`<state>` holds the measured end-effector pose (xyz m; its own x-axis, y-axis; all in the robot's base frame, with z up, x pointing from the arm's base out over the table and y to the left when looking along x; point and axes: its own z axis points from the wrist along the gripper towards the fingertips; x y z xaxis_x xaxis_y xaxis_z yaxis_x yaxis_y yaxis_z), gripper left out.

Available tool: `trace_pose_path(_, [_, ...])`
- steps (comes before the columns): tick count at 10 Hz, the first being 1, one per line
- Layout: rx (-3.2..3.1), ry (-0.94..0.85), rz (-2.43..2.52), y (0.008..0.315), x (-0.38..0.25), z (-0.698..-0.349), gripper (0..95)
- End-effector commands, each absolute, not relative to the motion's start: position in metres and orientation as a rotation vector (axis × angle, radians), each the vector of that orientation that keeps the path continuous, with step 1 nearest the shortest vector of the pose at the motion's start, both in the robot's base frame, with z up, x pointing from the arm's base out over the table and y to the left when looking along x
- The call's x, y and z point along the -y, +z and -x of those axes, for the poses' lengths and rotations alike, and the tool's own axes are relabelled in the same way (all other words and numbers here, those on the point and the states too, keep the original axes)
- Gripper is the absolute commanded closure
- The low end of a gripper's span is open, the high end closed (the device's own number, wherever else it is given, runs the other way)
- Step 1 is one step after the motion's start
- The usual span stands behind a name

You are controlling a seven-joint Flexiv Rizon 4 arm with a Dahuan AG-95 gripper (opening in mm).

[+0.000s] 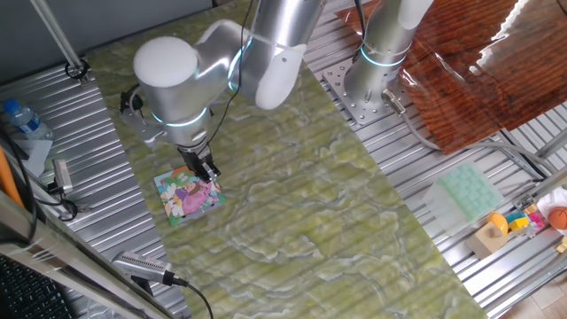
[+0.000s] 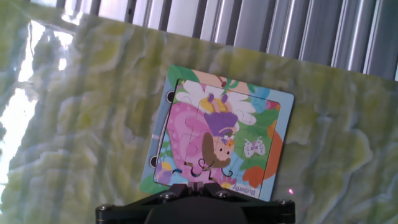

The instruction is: Assemble one piece of a puzzle

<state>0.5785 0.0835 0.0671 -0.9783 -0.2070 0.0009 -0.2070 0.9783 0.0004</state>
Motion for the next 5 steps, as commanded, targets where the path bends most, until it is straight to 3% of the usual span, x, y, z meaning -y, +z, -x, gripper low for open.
trace_pose_path(1, [3.163, 0.075, -0.331, 0.0626, -0.0818, -0.5799, 95.0])
trace_pose_path(5, [3.203, 0.077, -0.300, 0.0604, -0.0775, -0.5803, 95.0])
